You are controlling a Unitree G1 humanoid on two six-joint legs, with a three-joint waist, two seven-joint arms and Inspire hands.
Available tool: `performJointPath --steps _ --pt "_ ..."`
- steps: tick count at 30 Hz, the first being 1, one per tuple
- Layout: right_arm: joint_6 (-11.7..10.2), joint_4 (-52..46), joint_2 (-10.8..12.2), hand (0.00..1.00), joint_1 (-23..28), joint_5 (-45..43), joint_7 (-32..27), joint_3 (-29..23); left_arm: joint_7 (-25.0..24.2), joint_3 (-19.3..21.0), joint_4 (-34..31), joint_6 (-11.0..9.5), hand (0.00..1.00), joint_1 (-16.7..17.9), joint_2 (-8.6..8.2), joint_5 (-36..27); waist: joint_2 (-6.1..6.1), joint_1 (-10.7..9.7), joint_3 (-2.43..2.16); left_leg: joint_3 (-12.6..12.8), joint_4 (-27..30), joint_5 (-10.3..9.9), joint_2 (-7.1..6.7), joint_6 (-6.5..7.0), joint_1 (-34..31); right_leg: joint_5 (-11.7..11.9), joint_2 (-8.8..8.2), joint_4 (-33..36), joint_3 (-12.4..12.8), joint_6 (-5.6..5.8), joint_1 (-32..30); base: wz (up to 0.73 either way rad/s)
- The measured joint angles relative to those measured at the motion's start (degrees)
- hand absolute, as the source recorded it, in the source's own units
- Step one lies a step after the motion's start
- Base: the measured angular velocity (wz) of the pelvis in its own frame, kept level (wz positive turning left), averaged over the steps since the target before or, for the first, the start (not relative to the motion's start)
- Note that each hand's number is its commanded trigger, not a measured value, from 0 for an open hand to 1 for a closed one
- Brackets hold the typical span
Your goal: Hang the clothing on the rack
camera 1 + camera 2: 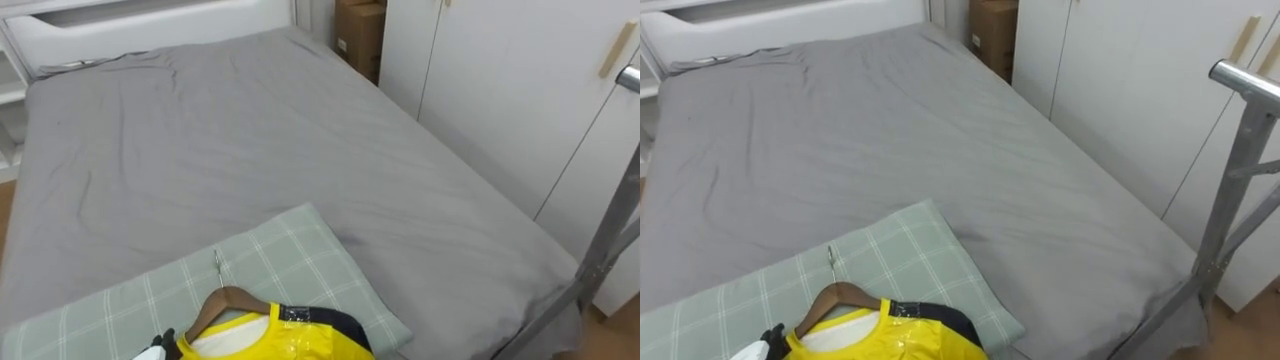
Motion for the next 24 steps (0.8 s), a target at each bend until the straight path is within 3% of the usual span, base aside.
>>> performJointPath --steps 24 --pt "1.25 -0.58 0.09 0.0 -0.05 0.09 -0.23 0.1 -1.1 0.03 0.02 2.34 0.0 0.02 -1.2 -0.02 -0.05 0.41 -0.2 0.73 0.04 0.0 0.03 0.0 0.01 0.01 -0.04 0.83 0.13 -0.03 -0.64 0.0"
